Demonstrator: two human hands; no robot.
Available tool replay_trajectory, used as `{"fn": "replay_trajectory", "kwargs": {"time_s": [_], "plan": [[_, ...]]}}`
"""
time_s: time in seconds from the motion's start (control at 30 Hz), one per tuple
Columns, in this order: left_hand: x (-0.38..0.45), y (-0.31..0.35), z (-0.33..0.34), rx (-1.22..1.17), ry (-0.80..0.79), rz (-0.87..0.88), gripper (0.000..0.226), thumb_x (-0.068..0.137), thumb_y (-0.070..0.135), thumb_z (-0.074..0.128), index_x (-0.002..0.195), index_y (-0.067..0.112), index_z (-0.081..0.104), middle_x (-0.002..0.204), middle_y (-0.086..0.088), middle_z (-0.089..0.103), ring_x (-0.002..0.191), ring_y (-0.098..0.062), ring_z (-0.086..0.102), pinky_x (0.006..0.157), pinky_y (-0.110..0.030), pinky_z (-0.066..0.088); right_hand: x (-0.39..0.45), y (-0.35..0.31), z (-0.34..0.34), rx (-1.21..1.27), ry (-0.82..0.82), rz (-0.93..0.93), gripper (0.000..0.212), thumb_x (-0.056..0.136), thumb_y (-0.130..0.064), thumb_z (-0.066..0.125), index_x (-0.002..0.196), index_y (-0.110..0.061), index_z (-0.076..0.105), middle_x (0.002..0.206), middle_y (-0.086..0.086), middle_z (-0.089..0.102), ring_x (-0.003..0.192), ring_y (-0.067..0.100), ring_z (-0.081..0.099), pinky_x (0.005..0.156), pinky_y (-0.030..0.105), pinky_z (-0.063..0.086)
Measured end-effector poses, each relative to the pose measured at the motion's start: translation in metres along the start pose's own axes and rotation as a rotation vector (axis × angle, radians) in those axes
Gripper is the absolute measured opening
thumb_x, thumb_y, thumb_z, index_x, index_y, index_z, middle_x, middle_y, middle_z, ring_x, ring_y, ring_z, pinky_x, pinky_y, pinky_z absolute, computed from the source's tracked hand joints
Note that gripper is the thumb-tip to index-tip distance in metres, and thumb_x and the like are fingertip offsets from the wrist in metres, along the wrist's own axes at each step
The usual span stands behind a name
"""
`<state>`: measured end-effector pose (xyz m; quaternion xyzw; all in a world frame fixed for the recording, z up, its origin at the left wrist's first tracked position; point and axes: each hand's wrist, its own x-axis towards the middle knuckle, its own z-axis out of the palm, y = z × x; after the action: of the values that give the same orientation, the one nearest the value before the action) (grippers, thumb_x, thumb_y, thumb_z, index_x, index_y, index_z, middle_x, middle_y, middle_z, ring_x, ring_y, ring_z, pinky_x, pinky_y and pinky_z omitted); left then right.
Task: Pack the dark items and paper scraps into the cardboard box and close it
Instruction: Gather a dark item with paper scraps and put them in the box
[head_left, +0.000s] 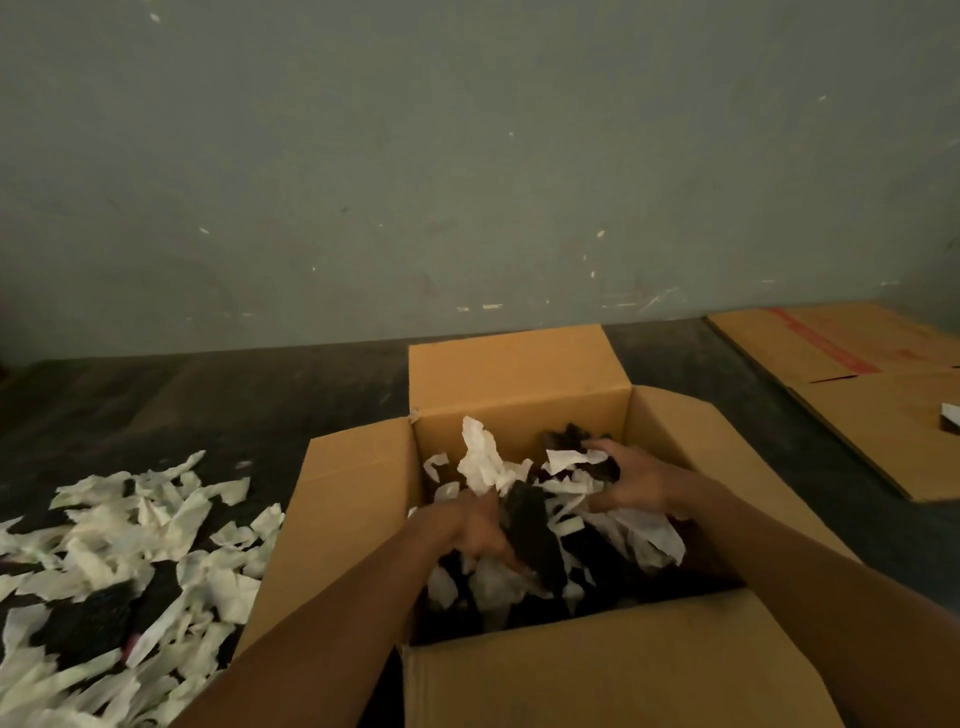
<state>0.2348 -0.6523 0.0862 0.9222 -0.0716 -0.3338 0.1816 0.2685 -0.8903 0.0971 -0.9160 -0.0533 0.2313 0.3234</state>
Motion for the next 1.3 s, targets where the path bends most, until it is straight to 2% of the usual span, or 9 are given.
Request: {"fn": "replay_trajectory", "kwargs": {"time_s": [0.13, 0.23, 0.3, 0.4, 0.53, 0.73, 0.87, 1.13, 1.3], "plan": [[0.003, 0.001, -0.017, 0.095, -0.228, -0.063, 0.080, 0.084, 0.046, 0.069, 0.151, 0.034, 0.028, 0.158, 0.000, 0.026, 0.143, -0.030, 0.027, 0.111, -0.045, 0.034, 0.013, 0.001, -0.007, 0.044, -0.042, 0.013, 0.088, 0.081, -0.051, 0.069, 0.151, -0.032, 0.020, 0.155, 0.001, 0.028, 0.138, 0.023, 0.034, 0.103, 0.030, 0.035], [0.011, 0.000, -0.026, 0.107, -0.080, -0.038, 0.061, 0.094, 0.043, 0.055, 0.150, 0.031, 0.031, 0.159, -0.001, 0.025, 0.142, -0.027, 0.031, 0.109, -0.038, 0.035, 0.028, 0.002, -0.001, -0.065, -0.072, 0.054, 0.098, 0.076, -0.070, 0.060, 0.152, -0.034, 0.010, 0.159, 0.001, 0.019, 0.142, 0.025, 0.027, 0.112, 0.037, 0.030], [0.019, -0.003, -0.020, 0.029, 0.043, -0.040, 0.080, 0.089, 0.057, 0.056, 0.154, 0.029, 0.019, 0.162, -0.003, 0.014, 0.145, -0.028, 0.025, 0.111, -0.037, 0.031, 0.040, 0.007, 0.012, -0.202, -0.222, 0.120, 0.117, 0.064, -0.081, 0.060, 0.152, -0.036, -0.004, 0.162, 0.000, 0.006, 0.146, 0.026, 0.017, 0.116, 0.041, 0.025], [0.036, -0.010, 0.011, -0.006, -0.021, -0.093, 0.116, 0.072, 0.072, 0.065, 0.153, 0.035, -0.011, 0.161, -0.002, -0.020, 0.150, -0.029, 0.000, 0.119, -0.043, 0.019, 0.048, 0.014, 0.029, -0.452, -0.391, 0.192, 0.128, 0.062, -0.081, 0.062, 0.149, -0.034, -0.019, 0.162, 0.001, -0.007, 0.148, 0.027, 0.006, 0.118, 0.042, 0.018], [0.064, -0.018, 0.052, 0.045, -0.056, -0.169, 0.141, 0.059, 0.074, 0.073, 0.148, 0.028, -0.026, 0.160, -0.004, -0.025, 0.149, -0.031, -0.007, 0.119, -0.048, 0.015, 0.059, 0.027, 0.049, -0.559, -0.453, 0.114, 0.141, 0.051, -0.081, 0.069, 0.150, -0.032, -0.018, 0.162, -0.002, -0.005, 0.148, 0.025, 0.005, 0.119, 0.043, 0.014], [0.060, -0.019, 0.027, 0.140, -0.090, -0.099, 0.133, 0.062, 0.056, 0.084, 0.153, 0.027, -0.009, 0.164, -0.003, 0.003, 0.148, -0.028, 0.015, 0.115, -0.045, 0.030, 0.064, 0.021, 0.013, -0.597, -0.488, 0.111, 0.140, 0.053, -0.066, 0.081, 0.146, -0.041, -0.019, 0.161, -0.003, -0.005, 0.148, 0.028, 0.004, 0.117, 0.047, 0.022], [0.058, -0.020, 0.008, 0.383, 0.019, -0.137, 0.145, 0.059, 0.059, 0.083, 0.147, 0.032, -0.028, 0.160, -0.006, -0.024, 0.147, -0.042, -0.007, 0.116, -0.055, 0.021, 0.065, 0.011, 0.006, -0.849, -0.376, 0.051, 0.142, 0.056, -0.060, 0.083, 0.144, -0.038, -0.027, 0.158, 0.000, -0.024, 0.147, 0.031, -0.012, 0.117, 0.055, 0.016], [0.097, -0.038, 0.039, 0.379, -0.058, -0.177, 0.143, 0.064, 0.057, 0.082, 0.147, 0.026, -0.031, 0.156, -0.014, -0.032, 0.143, -0.046, -0.020, 0.116, -0.063, 0.009, 0.070, 0.037, 0.042, -1.084, -0.482, 0.047, 0.123, 0.079, -0.043, 0.075, 0.147, -0.017, -0.025, 0.160, 0.013, -0.017, 0.147, 0.033, -0.009, 0.117, 0.046, 0.006], [0.119, -0.047, 0.059, 0.354, -0.040, -0.236, 0.136, 0.072, 0.050, 0.079, 0.144, 0.031, -0.034, 0.151, -0.009, -0.042, 0.139, -0.046, -0.029, 0.114, -0.065, 0.005, 0.073, 0.027, 0.041, -1.117, -0.383, -0.002, 0.092, 0.090, -0.033, 0.062, 0.152, -0.011, -0.003, 0.161, 0.015, -0.001, 0.147, 0.030, 0.004, 0.115, 0.042, 0.009]]}}
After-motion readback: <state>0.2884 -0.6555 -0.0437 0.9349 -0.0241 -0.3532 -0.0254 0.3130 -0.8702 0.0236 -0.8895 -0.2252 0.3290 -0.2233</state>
